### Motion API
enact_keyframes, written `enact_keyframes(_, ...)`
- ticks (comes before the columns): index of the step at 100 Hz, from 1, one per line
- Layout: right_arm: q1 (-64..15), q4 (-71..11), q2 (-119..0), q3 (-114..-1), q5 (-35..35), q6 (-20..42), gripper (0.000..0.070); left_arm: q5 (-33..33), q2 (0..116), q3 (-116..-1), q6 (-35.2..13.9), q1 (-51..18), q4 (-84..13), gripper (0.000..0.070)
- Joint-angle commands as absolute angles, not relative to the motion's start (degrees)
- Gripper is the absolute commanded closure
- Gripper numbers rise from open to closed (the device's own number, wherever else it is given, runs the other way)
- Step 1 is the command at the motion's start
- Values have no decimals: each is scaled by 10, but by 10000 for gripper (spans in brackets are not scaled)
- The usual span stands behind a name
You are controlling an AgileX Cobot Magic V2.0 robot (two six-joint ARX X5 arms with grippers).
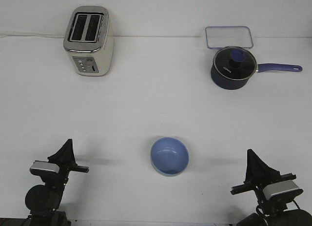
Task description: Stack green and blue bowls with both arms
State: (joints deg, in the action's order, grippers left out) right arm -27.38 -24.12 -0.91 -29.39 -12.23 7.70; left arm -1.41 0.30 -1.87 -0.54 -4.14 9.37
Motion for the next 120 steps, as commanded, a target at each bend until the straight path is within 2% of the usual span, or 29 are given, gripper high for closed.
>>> enact_keyframes(1, -277, -236, -12, -296, -122, 77, 697, -14, 2, -8, 2, -42, 100, 685)
enact_keyframes(24, -277, -236, -12, -296, -123, 67, 697, -14, 2, -8, 2, -42, 100, 685)
enact_keyframes(34, -256, -239, -12, -294, -123, 7, 697, -14, 2, -8, 2, -42, 100, 685)
enact_keyframes(46, -176, -210, -11, -254, -112, -48, 697, -14, 2, -8, 2, -42, 100, 685)
enact_keyframes(64, -69, -143, -8, -142, -26, -141, 697, -14, 2, -8, 2, -42, 100, 685)
enact_keyframes(71, -50, -126, 0, -103, -10, -145, 697, -14, 2, -8, 2, -42, 100, 685)
enact_keyframes(95, -43, -39, -1, -9, -19, -150, 697, -14, 2, -8, 2, -42, 100, 685)
enact_keyframes(120, -42, -46, -1, -7, -14, -148, 697, -14, 2, -8, 2, -42, 100, 685)
